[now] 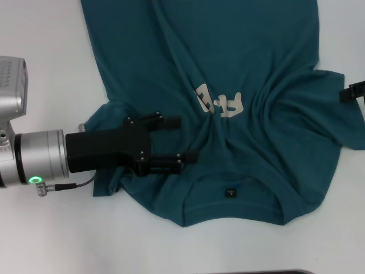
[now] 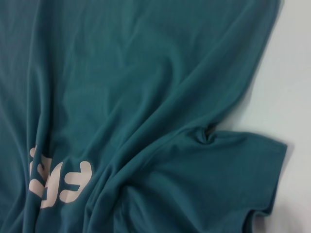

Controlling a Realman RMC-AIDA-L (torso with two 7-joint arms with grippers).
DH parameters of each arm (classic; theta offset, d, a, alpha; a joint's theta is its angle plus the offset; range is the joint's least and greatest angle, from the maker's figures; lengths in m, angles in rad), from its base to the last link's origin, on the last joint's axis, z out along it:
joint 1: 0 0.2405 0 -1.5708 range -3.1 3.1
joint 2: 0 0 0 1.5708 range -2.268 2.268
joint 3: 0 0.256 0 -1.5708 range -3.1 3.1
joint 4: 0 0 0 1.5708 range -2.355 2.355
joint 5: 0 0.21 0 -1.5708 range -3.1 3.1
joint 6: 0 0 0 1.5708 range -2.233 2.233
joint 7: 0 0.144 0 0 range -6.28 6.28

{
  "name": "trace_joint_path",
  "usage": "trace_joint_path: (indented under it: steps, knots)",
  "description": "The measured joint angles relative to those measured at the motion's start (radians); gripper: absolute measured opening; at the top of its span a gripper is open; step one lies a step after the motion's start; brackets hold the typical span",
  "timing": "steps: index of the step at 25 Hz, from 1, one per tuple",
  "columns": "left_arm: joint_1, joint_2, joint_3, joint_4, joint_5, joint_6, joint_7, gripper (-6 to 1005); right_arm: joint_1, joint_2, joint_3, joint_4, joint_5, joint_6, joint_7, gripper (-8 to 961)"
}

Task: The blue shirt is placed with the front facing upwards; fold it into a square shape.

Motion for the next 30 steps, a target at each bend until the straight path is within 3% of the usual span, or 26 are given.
trace_joint_path:
  steps: [8, 21, 30]
  knots:
    - [0.001, 0.0, 0.001, 0.0, 0.0, 0.0, 0.001, 902, 0.005, 0.023, -0.023, 0.006, 0.0, 0.023, -0.004, 866]
    - [0.001, 0.0, 0.001, 0.001, 0.0, 0.001, 0.013, 903, 0.01, 0.025, -0.07, 0.027, -0.001, 0.073, -0.004, 805]
    - [0.002, 0.0, 0.001, 0.002, 0.0, 0.001, 0.015, 902, 0.014, 0.028, -0.087, 0.025, -0.002, 0.067, -0.047, 690]
